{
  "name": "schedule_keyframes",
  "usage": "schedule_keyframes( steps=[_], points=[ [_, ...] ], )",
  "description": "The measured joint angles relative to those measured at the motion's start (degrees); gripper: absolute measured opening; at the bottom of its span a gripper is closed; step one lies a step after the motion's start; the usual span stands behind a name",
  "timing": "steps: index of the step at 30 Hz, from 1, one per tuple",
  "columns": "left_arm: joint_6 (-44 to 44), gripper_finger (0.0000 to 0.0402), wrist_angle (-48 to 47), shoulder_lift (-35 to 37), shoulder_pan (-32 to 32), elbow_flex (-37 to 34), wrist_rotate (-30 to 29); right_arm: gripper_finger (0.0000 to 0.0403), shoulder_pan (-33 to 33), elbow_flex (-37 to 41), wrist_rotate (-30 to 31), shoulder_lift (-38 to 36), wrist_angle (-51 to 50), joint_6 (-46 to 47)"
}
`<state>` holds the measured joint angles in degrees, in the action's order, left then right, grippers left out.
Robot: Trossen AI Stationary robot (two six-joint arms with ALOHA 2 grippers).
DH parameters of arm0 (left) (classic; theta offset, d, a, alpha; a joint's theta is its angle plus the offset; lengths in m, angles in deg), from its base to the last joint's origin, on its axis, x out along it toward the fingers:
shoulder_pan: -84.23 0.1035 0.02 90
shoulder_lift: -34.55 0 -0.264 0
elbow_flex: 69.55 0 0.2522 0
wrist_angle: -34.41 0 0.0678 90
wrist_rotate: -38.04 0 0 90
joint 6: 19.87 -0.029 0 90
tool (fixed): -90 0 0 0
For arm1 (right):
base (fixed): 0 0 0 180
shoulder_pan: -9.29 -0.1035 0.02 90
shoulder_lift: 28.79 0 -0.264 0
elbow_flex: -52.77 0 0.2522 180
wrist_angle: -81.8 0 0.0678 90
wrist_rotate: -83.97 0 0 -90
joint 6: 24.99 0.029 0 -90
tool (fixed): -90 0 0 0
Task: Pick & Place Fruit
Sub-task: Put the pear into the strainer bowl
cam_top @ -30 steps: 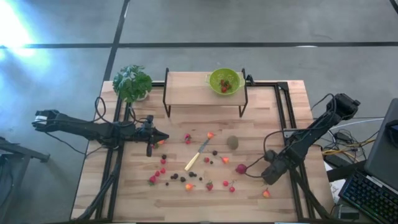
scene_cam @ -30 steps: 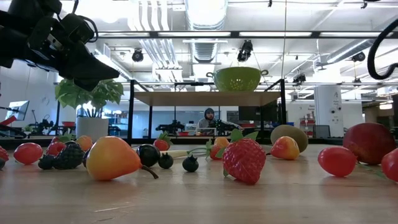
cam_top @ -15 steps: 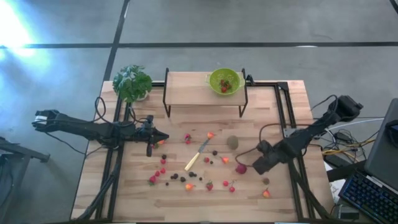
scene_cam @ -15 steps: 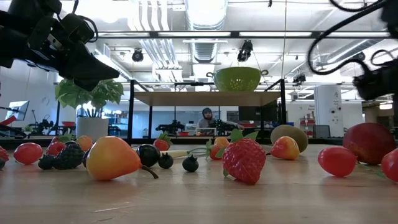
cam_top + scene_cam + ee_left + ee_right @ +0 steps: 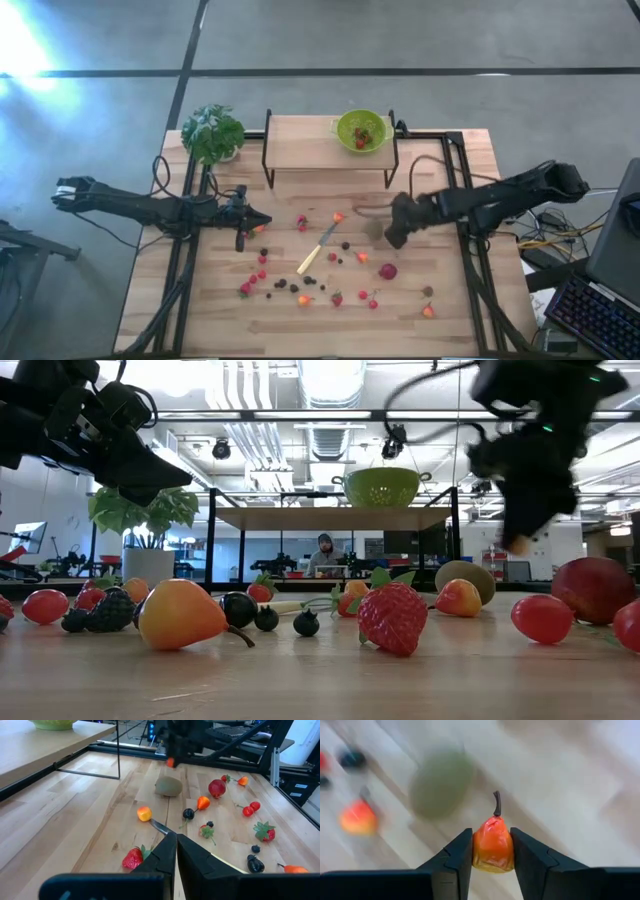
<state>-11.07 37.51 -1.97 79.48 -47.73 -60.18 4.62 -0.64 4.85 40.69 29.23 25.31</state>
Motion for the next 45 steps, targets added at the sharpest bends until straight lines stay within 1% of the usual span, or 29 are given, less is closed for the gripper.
schedule_keyframes(
  steps=[5,10,14,19,23,27,30,35,40,45],
  points=[
    [0.0,0.0020,0.0,0.0,0.0,0.0,0.0,0.0127,6.2,-8.0,0.0,0.0,0.0,-9.7],
    [0.0,0.0020,0.0,0.0,0.0,0.0,0.0,0.0115,9.7,-17.7,-0.1,0.0,0.2,-17.0],
    [0.0,0.0020,0.0,0.0,0.0,0.0,0.0,0.0110,12.9,-25.5,-0.2,0.0,0.3,-21.5],
    [0.0,0.0020,0.0,0.0,0.0,0.0,0.0,0.0124,18.4,-32.7,-0.2,1.6,1.7,-25.3],
    [0.0,0.0020,0.0,0.0,0.0,0.0,0.0,0.0126,22.9,-36.5,-0.2,5.6,2.1,-27.7],
    [0.0,0.0020,0.0,0.0,0.0,0.0,0.0,0.0117,27.2,-39.7,-0.2,11.6,1.7,-30.9],
    [0.0,0.0020,0.0,0.0,0.0,0.0,0.0,0.0114,30.1,-42.8,-0.3,15.7,1.7,-31.2],
    [0.0,0.0020,0.0,0.0,0.0,0.0,0.0,0.0130,33.5,-47.4,-1.9,21.2,-2.1,-31.1],
    [0.0,0.0020,0.0,0.0,0.0,0.0,0.0,0.0144,35.3,-49.7,-1.9,23.8,-6.3,-31.0],
    [0.0,0.0020,0.0,0.0,0.0,0.0,0.0,0.0141,35.9,-49.4,-1.8,24.5,-7.5,-30.9]
  ],
)
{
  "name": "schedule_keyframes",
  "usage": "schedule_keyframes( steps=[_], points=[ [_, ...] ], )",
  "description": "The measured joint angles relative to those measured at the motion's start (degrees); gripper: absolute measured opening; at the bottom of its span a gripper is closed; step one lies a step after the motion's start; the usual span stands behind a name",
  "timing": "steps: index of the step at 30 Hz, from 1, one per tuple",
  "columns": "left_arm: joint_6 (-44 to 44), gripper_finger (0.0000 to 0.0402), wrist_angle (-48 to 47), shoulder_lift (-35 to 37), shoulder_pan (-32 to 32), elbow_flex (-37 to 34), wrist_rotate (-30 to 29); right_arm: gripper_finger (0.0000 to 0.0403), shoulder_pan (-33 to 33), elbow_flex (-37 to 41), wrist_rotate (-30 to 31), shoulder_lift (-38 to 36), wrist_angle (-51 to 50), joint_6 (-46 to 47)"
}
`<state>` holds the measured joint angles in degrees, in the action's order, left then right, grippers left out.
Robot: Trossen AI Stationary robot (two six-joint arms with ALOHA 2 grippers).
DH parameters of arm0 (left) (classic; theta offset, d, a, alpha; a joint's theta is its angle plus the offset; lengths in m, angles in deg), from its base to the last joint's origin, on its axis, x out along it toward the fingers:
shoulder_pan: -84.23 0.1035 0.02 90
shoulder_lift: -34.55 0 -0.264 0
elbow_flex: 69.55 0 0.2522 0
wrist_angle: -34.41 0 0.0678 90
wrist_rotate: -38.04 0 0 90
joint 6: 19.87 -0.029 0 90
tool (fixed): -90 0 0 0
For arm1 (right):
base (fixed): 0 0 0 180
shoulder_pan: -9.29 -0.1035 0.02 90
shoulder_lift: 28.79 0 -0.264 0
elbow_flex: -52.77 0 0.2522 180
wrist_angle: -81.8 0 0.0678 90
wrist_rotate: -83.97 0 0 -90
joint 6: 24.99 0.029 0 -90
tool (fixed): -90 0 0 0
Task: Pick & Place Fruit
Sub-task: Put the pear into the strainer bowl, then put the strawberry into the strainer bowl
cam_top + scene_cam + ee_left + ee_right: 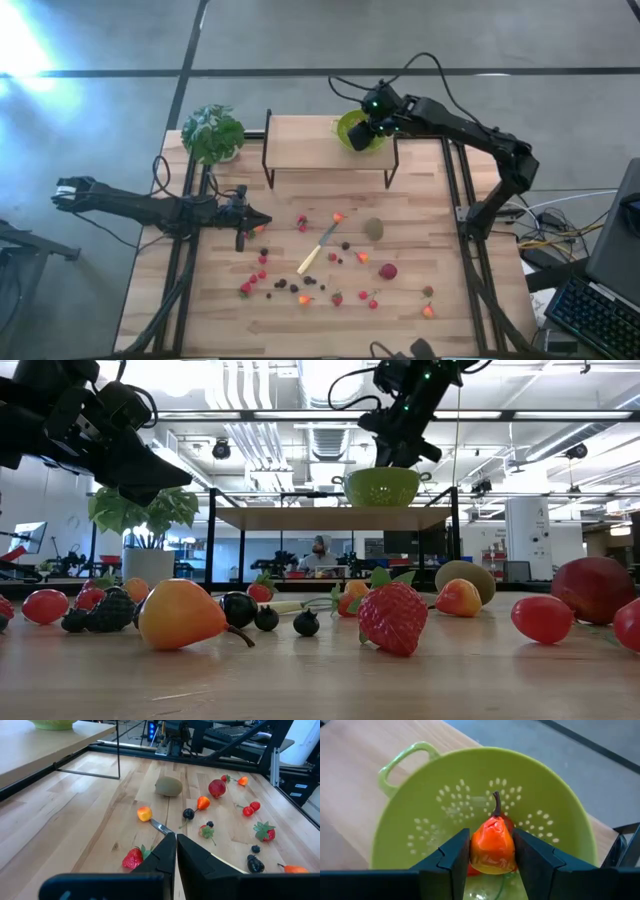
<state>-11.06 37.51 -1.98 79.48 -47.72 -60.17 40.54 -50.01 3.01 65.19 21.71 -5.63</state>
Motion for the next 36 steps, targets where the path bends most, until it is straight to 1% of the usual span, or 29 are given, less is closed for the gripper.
schedule_keyframes(
  steps=[5,15,20,23,29,33,36],
  points=[
    [0.0,0.0020,0.0,0.0,0.0,0.0,0.0,0.0141,0.3,0.1,-0.1,-0.8,-0.2,-0.1],
    [0.0,0.0020,0.0,0.0,0.0,0.0,0.0,0.0192,0.3,0.2,0.0,-2.0,-0.4,0.1],
    [0.0,0.0020,0.0,0.0,0.0,0.0,0.0,0.0209,0.3,0.2,-0.1,-2.3,-0.6,-0.2],
    [0.0,0.0020,0.0,0.0,0.0,0.0,0.0,0.0215,0.3,-1.1,-0.5,-2.8,-2.6,-1.3],
    [0.0,0.0020,0.0,0.0,0.0,0.0,0.0,0.0221,-1.5,-5.8,-4.3,-3.0,-13.9,-3.6],
    [0.0,0.0020,0.0,0.0,0.0,0.0,0.0,0.0212,-4.4,-8.0,-4.6,-3.5,-22.8,-5.1],
    [0.0,0.0020,0.0,0.0,0.0,0.0,0.0,0.0202,-6.4,-8.9,-4.6,-4.4,-27.4,-5.2]
  ],
)
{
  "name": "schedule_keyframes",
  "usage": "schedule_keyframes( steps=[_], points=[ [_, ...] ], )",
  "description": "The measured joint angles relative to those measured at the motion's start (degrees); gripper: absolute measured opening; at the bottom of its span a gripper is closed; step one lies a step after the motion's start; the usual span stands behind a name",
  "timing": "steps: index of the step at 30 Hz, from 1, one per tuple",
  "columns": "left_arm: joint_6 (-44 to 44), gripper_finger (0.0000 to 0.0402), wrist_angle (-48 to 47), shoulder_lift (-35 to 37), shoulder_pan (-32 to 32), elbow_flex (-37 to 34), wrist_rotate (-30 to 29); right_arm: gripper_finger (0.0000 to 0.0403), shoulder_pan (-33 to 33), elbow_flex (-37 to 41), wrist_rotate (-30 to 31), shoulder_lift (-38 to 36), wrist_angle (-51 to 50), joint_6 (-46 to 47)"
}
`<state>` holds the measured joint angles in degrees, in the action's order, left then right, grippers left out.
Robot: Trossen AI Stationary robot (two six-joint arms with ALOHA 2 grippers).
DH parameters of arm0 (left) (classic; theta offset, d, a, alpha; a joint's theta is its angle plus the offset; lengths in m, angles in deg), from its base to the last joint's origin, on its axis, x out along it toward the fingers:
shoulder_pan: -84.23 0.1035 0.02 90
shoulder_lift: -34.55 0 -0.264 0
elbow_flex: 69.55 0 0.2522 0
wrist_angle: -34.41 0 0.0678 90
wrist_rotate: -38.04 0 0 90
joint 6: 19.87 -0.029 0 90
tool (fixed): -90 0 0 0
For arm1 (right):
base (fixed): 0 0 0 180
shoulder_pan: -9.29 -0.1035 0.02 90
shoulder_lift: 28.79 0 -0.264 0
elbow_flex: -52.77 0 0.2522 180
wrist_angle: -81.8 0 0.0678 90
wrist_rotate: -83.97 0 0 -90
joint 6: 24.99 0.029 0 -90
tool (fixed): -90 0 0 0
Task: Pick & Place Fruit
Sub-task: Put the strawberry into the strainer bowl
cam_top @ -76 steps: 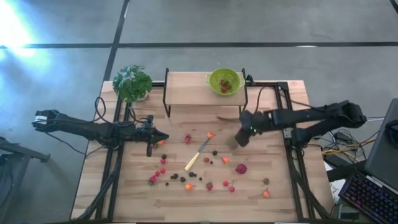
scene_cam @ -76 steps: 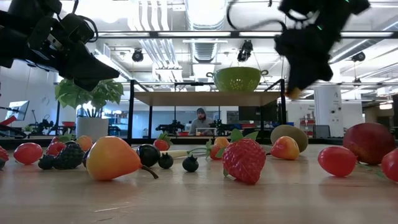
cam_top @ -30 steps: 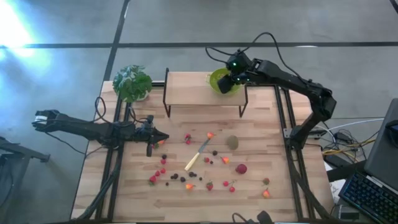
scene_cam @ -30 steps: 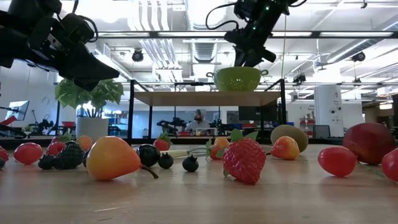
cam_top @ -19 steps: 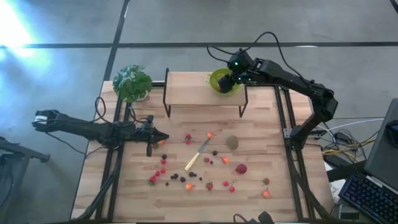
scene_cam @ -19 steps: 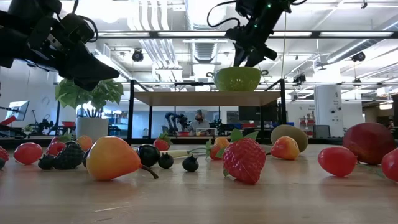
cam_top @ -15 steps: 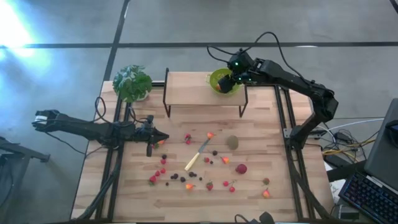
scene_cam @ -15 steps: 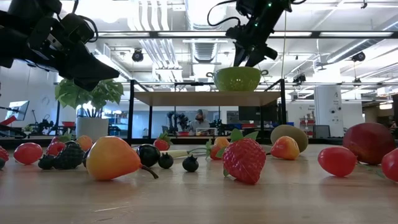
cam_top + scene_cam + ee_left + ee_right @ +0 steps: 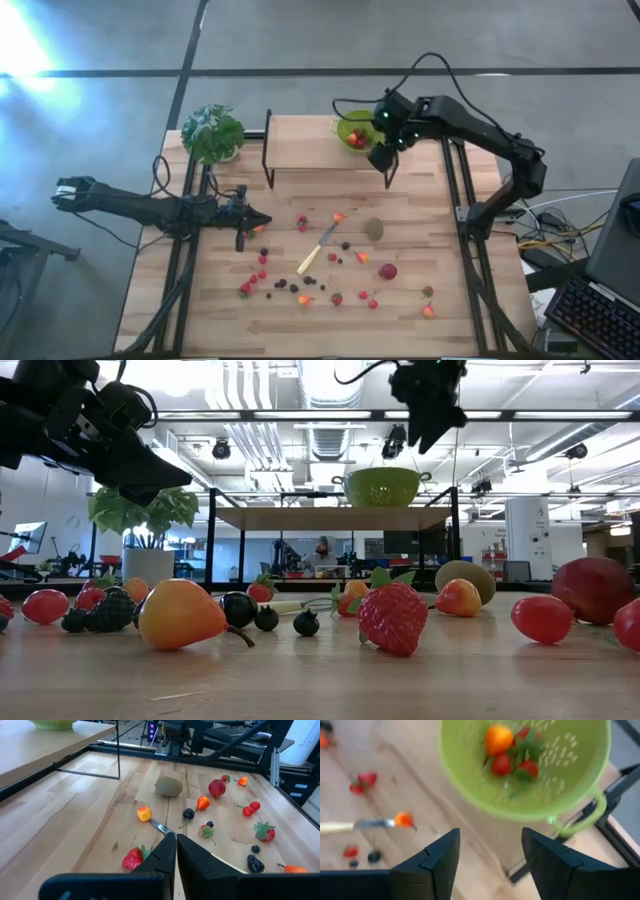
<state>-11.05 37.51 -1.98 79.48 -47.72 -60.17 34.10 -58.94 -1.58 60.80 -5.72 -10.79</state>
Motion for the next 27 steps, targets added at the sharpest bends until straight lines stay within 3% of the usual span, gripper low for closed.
schedule_keyframes(
  steps=[10,27],
  points=[
    [0.0,0.0020,0.0,0.0,0.0,0.0,0.0,0.0170,-5.6,-0.1,0.0,-6.8,-7.1,2.8],
    [0.0,0.0020,0.0,0.0,0.0,0.0,0.0,0.0138,-15.8,6.5,0.0,-20.3,-7.0,14.5]
  ],
)
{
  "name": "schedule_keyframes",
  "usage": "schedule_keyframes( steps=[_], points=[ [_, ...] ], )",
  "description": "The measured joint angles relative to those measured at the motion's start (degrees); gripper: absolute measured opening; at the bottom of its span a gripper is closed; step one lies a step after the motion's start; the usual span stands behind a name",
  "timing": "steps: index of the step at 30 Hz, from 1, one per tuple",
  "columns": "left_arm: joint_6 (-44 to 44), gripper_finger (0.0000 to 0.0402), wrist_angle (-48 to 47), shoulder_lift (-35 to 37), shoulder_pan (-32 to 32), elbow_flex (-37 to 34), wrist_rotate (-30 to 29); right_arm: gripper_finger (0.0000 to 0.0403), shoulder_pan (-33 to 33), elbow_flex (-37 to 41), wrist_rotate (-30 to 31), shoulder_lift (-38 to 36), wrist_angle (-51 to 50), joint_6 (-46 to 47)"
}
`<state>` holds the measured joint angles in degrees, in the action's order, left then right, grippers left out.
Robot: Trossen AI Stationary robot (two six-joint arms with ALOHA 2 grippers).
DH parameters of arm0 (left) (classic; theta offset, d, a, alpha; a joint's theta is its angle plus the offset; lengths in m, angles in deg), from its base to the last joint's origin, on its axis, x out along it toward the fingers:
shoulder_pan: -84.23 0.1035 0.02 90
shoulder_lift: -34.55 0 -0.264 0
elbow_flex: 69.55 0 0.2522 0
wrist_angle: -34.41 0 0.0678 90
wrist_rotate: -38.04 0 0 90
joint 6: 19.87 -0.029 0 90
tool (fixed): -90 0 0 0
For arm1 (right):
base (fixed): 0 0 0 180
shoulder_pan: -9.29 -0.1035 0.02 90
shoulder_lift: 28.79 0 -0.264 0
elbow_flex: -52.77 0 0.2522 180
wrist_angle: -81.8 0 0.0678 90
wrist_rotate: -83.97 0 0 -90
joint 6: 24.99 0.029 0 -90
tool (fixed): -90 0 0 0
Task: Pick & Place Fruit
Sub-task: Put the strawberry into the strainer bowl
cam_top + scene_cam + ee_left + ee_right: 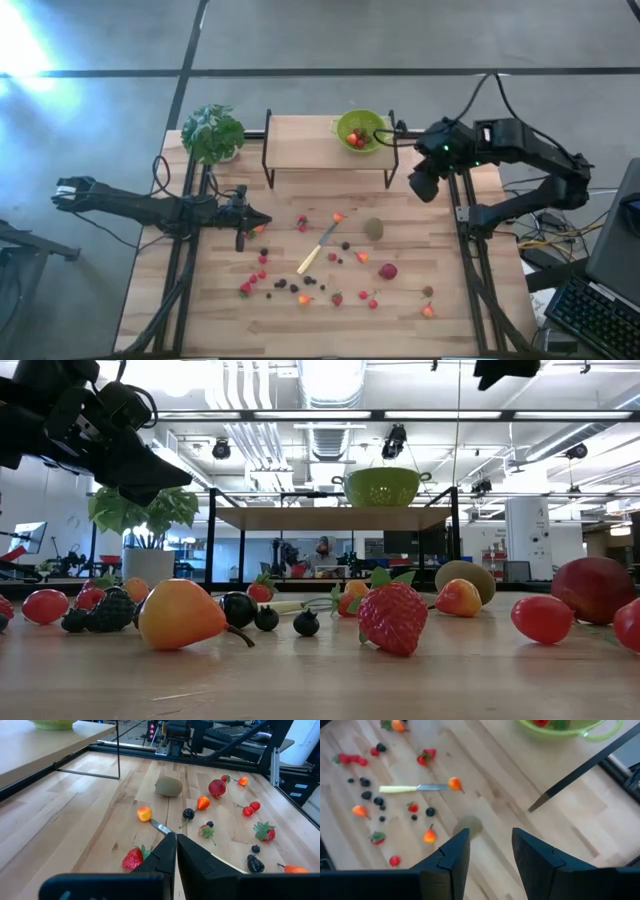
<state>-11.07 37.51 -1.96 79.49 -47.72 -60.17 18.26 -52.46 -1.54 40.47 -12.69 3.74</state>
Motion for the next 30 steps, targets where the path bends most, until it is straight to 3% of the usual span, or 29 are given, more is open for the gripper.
schedule_keyframes(
  steps=[14,30],
  points=[
    [0.0,0.0020,0.0,0.0,0.0,0.0,0.0,0.0147,-18.6,10.4,1.6,-0.9,0.9,15.7],
    [0.0,0.0020,0.0,0.0,0.0,0.0,0.0,0.0179,-48.7,27.8,1.6,-0.9,12.4,49.9]
  ],
)
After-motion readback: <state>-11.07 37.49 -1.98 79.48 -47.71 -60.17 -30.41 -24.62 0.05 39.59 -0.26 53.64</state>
